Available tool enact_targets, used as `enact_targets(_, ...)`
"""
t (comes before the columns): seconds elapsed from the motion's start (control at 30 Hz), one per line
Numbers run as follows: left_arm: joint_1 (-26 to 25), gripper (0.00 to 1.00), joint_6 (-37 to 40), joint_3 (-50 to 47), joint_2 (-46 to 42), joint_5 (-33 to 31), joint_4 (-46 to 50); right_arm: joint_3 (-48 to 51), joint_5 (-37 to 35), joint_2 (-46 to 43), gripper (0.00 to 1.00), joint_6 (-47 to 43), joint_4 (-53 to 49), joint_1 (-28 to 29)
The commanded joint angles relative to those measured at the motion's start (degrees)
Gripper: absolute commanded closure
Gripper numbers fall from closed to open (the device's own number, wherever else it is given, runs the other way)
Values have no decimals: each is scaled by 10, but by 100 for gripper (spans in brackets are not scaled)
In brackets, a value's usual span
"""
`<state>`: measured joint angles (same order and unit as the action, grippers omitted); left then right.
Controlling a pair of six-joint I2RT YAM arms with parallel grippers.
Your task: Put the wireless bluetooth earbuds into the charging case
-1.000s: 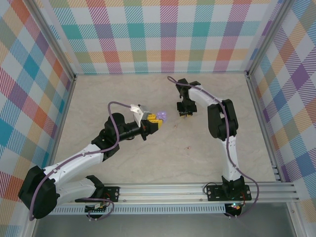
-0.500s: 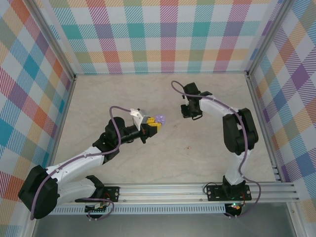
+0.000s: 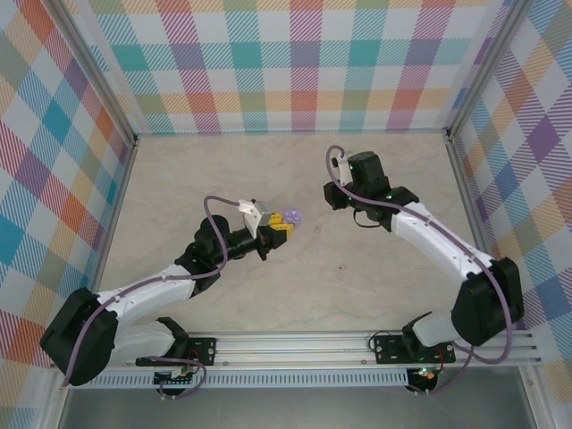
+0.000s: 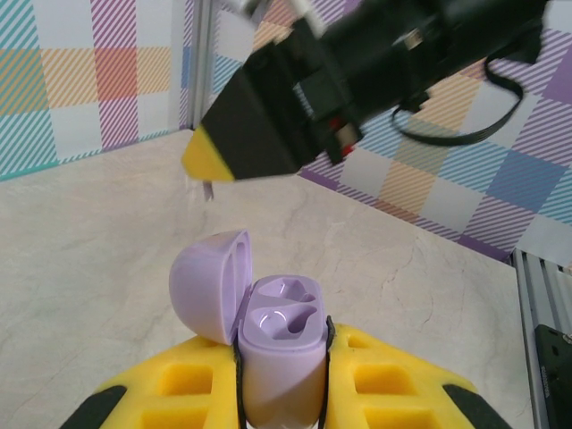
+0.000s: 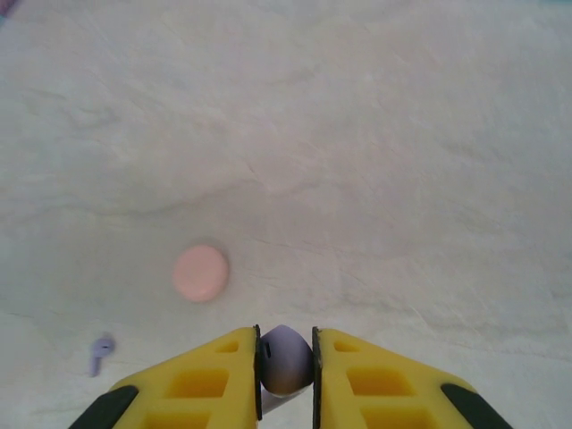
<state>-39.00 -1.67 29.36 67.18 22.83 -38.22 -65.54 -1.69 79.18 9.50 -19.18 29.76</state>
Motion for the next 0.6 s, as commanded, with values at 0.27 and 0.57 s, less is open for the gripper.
enact_targets(0.27,-9,83,-12,23,34,17,-70,17,51,-115,78,-18,39,65)
enact_targets(0.57,-9,83,-39,46,56,38,-98,23,50,-137,77,-27,40,98)
